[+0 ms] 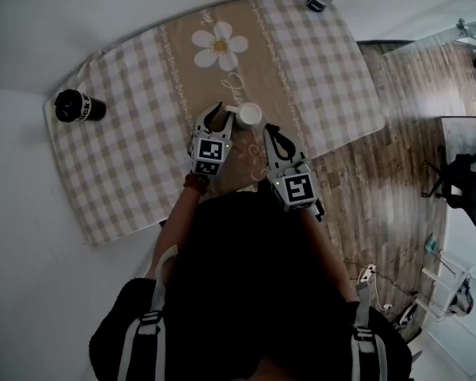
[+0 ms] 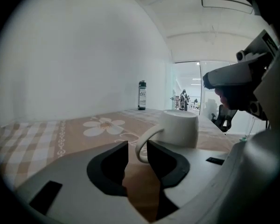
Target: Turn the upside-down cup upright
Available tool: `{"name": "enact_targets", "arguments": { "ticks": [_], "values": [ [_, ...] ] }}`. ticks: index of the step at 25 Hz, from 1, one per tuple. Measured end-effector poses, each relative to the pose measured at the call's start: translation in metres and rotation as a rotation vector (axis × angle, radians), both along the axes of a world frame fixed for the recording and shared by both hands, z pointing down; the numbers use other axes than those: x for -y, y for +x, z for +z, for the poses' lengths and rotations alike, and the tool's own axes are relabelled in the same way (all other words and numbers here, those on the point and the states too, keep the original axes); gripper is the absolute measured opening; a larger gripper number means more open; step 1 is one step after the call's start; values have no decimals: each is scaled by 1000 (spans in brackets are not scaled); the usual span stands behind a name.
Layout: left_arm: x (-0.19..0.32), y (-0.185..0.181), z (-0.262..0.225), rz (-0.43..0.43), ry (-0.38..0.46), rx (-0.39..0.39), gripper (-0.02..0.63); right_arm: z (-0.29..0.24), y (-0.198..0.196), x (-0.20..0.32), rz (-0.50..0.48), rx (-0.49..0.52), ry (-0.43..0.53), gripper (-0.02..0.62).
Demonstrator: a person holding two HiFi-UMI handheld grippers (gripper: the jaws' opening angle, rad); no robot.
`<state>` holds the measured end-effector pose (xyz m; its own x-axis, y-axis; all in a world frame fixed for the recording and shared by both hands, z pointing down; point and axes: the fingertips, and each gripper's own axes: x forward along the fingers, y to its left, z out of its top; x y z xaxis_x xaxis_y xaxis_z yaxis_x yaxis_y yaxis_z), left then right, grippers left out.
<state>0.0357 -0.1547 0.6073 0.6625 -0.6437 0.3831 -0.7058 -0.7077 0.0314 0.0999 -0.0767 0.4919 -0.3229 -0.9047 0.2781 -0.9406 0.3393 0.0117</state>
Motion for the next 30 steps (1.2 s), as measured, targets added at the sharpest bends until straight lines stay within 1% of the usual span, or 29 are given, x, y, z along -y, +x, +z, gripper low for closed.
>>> {"name": "enact_targets", "arguments": {
  "ticks": [4,5,7,9,11,13,14,15,17,20,23,25,27,30],
  "values": [
    [3,1,2,-20,-8,17,115,2,3,-2,7,-7,-6,6],
    [7,1,5,-31,-12,28,115,2,2,0,5,-8,-6,6],
    [11,2,11,-52,-24,65,92,3,1,1,-1,-11,-7,6],
    [13,3,14,-63,-30,92,88,4,-1,-1,-7,-12,-10,6],
    [12,3,14,-60,-27,95,91,5,-3,-3,-10,-9,-17,6],
    [11,4,13,-42,-21,91,73,5,-5,-5,-13,-9,-20,6],
    [10,5,12,-33,-20,84,48,6,-6,-5,-13,-8,-21,6],
    [10,4,12,-27,-21,73,44,6,-6,-6,-10,-3,-23,6],
    [12,2,8,-24,-34,45,44,7,-7,-6,-7,6,-23,6],
    [11,-4,5,-30,-93,7,51,5,-8,-5,-14,-6,-11,6],
    [4,-7,7,-22,-127,1,52,5,-8,-7,-16,3,-21,6],
    [1,-7,3,-15,-146,-17,52,6,-7,-7,-13,25,-28,6],
    [-2,-10,-8,-17,-137,-42,52,5,-6,-7,-5,61,-27,6],
    [-17,-14,-36,-15,-91,-90,52,-3,-4,-19,7,125,-15,6]
  ]
}}
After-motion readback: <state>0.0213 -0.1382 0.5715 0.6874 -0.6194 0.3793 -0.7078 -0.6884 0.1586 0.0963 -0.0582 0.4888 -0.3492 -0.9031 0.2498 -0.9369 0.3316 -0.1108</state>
